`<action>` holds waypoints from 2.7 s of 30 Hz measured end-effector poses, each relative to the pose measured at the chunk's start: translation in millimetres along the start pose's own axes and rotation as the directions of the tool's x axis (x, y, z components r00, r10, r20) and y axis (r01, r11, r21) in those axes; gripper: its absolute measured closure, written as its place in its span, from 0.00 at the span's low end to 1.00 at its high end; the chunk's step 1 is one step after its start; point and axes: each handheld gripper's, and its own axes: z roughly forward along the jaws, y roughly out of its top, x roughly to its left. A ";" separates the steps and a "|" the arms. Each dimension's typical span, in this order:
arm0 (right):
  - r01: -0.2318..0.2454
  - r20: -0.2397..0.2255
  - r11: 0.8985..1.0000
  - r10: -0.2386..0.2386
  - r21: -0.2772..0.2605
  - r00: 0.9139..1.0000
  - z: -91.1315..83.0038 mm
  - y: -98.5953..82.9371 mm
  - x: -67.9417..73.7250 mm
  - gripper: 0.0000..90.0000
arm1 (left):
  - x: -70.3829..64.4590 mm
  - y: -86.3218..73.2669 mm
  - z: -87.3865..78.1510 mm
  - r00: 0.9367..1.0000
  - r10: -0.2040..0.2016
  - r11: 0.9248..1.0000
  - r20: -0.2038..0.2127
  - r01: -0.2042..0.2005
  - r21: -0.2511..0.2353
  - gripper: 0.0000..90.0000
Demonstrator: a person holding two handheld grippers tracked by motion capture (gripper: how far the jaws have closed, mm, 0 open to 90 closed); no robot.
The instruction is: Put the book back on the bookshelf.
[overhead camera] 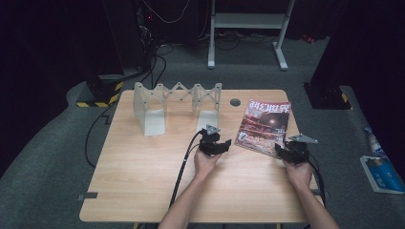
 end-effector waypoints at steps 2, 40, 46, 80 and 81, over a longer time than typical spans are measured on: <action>-0.004 -0.002 1.000 0.004 0.001 1.000 0.0 0.0 -0.3 0.57 | -3.4 2.5 6.6 1.000 0.010 0.999 0.006 -0.010 0.033 0.50; -0.041 -0.045 0.999 0.041 0.008 0.998 -6.1 -6.3 0.0 0.57 | -45.9 5.7 45.4 0.996 0.083 0.995 -0.024 -0.081 0.063 0.54; -0.059 -0.052 0.998 0.059 0.005 0.997 -8.2 -9.3 1.1 0.57 | -47.8 3.3 42.6 0.996 0.085 0.994 -0.029 -0.084 0.063 0.54; -0.085 -0.072 0.996 0.086 0.015 0.994 -26.1 -24.8 14.5 0.58 | -56.1 -20.1 16.8 0.995 0.092 0.995 -0.026 -0.090 0.046 0.54; -0.081 -0.073 0.997 0.081 0.011 0.994 -26.7 -25.6 15.0 0.58 | -56.3 -20.8 16.1 0.996 0.088 0.995 -0.023 -0.087 0.045 0.55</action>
